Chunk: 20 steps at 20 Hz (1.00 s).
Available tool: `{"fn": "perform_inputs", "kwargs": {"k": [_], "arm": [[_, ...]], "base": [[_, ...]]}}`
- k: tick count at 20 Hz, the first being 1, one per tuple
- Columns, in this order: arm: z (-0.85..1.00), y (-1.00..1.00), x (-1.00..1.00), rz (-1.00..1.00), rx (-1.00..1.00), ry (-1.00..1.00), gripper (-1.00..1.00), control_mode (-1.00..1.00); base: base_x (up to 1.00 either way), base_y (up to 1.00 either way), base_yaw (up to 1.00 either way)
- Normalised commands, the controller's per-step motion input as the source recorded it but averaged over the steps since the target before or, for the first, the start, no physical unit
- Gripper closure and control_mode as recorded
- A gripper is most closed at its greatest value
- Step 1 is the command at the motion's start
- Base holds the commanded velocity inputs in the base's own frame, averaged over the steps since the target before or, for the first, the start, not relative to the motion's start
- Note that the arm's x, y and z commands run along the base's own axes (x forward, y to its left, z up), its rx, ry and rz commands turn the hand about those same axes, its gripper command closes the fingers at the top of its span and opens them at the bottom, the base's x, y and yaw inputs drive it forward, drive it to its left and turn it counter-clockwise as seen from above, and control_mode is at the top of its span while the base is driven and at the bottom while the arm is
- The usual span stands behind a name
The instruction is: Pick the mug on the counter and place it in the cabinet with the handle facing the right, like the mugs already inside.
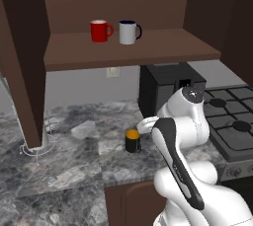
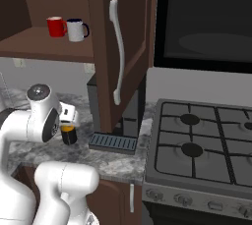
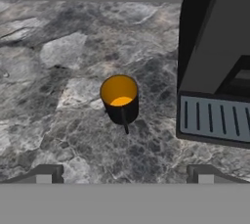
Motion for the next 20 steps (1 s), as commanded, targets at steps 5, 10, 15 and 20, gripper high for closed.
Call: {"fn": "perform_inputs", "kwargs": {"k": [5, 10, 15, 20], "arm": [[-0.13, 0.01, 0.02, 0.00, 0.00, 0.00, -1.00, -1.00], [-0.15, 0.00, 0.00, 0.00, 0.00, -0.01, -1.00, -1.00], [-0.16, 0.01, 0.00, 0.01, 0.00, -0.05, -1.00, -1.00], [-0.19, 0.00, 0.00, 0.01, 0.00, -0.07, -1.00, -1.00]], "base": [[0.00, 0.00, 0.00], [0.00, 0.00, 0.00], [0.00, 0.00, 0.00], [0.00, 0.00, 0.00]]}}
